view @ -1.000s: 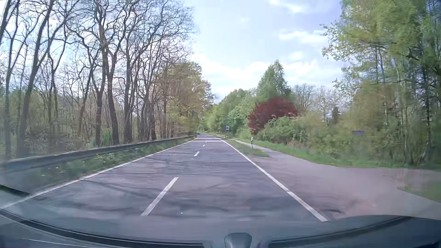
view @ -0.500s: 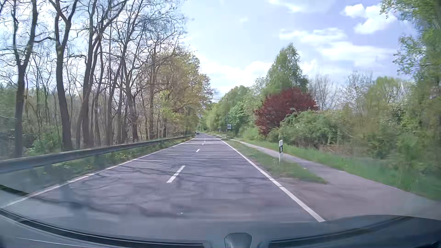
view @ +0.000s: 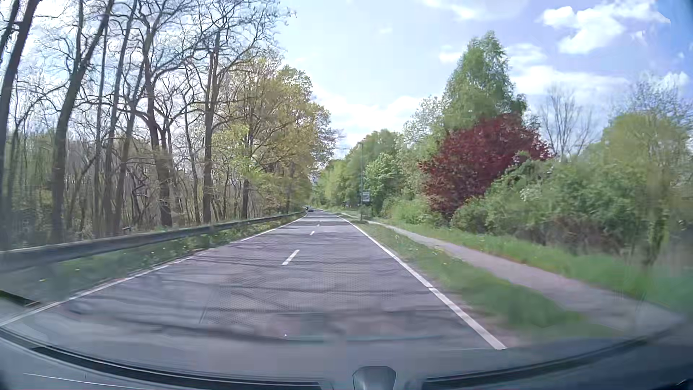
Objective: Follow the waypoints while adhering to traffic rules and regulations
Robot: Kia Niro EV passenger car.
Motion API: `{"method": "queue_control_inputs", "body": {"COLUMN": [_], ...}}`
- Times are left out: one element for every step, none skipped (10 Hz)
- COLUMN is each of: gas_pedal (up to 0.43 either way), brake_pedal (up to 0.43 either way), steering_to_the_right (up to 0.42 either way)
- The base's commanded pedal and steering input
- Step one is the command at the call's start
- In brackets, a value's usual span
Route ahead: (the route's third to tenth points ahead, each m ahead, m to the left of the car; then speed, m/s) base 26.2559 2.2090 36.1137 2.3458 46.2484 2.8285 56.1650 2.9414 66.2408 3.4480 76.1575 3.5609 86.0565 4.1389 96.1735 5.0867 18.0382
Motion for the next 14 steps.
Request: {"method": "queue_control_inputs", "body": {"gas_pedal": [0.0,0.0,0.0,0.0,0.0,0.0,0.0,0.0,0.0,0.0,0.0,0.0,0.0,0.0], "brake_pedal": [0.0,0.0,0.0,0.0,0.0,0.0,0.0,0.0,0.0,0.0,0.0,0.0,0.0,0.0], "steering_to_the_right": [-0.006,-0.006,-0.007,-0.008,-0.009,-0.009,-0.009,-0.009,-0.009,-0.009,-0.008,-0.006,-0.005,-0.005]}}
